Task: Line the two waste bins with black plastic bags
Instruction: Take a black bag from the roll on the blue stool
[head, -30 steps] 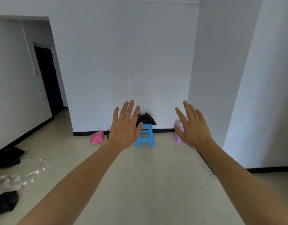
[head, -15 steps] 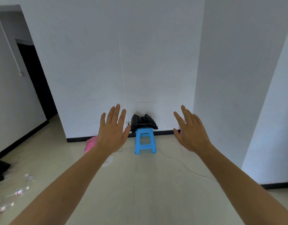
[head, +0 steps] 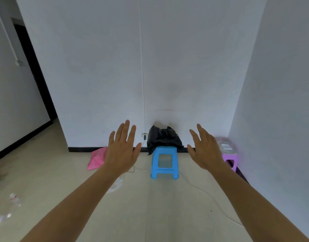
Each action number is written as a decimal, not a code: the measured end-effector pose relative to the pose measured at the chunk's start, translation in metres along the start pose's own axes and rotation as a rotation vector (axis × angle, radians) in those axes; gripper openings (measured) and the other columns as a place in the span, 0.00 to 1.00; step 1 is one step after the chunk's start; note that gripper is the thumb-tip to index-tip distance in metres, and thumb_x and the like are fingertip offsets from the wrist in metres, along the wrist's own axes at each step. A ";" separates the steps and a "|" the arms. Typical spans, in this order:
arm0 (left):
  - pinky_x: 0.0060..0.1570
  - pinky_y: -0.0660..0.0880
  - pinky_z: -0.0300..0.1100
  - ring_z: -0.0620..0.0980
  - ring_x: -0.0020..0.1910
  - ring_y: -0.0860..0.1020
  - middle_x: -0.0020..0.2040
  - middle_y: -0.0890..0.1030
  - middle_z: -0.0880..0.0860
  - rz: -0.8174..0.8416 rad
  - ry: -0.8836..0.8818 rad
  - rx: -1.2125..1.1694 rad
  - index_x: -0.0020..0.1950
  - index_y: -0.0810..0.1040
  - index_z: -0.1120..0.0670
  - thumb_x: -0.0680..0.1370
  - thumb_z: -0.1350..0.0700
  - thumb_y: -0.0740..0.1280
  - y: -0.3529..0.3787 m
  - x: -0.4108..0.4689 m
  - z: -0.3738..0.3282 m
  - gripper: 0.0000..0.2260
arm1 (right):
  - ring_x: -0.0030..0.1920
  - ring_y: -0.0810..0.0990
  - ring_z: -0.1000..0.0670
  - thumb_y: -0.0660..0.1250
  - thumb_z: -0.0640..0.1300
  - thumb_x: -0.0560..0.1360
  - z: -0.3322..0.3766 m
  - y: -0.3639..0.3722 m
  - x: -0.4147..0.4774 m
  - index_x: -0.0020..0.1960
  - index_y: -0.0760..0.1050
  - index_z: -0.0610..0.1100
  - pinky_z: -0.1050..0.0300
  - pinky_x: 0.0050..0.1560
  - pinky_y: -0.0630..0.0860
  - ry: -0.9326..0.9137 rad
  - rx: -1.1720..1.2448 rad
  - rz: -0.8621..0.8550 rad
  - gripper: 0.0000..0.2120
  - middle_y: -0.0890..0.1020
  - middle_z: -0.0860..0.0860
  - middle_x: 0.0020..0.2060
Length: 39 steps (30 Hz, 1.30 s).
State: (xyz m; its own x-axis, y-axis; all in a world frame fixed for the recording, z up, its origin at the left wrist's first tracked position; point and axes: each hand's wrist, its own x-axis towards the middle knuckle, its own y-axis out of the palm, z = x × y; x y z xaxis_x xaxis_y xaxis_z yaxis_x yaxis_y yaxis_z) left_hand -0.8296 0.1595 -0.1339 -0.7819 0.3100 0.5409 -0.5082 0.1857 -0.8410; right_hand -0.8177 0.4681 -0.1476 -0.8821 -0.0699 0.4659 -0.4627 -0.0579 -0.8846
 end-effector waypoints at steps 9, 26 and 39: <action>0.73 0.58 0.59 0.59 0.78 0.54 0.80 0.52 0.60 0.146 0.068 -0.064 0.79 0.55 0.57 0.82 0.46 0.56 0.182 0.227 0.027 0.29 | 0.73 0.66 0.41 0.60 0.53 0.81 -0.085 0.139 0.193 0.76 0.63 0.42 0.45 0.68 0.68 0.032 -0.030 0.120 0.27 0.61 0.39 0.77; 0.67 0.66 0.55 0.58 0.76 0.59 0.76 0.62 0.61 0.520 -0.028 -0.053 0.69 0.71 0.56 0.79 0.52 0.60 0.539 0.513 0.044 0.19 | 0.64 0.74 0.42 0.60 0.49 0.79 -0.262 0.455 0.525 0.63 0.73 0.42 0.46 0.58 0.74 -0.039 0.114 0.404 0.16 0.72 0.42 0.68; 0.73 0.51 0.59 0.63 0.78 0.43 0.79 0.44 0.63 0.951 0.099 -0.111 0.74 0.66 0.44 0.77 0.54 0.63 0.891 0.523 0.119 0.25 | 0.78 0.47 0.37 0.60 0.42 0.78 -0.253 0.799 0.551 0.70 0.72 0.51 0.41 0.75 0.51 -0.095 0.131 0.873 0.21 0.54 0.38 0.78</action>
State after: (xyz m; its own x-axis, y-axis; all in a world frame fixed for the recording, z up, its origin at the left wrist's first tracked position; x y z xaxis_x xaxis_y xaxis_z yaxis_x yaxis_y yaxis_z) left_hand -1.7338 0.3763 -0.5987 -0.8123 0.4530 -0.3674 0.3641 -0.0983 -0.9262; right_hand -1.6956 0.6357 -0.6020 -0.9017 -0.2248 -0.3692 0.3907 -0.0585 -0.9186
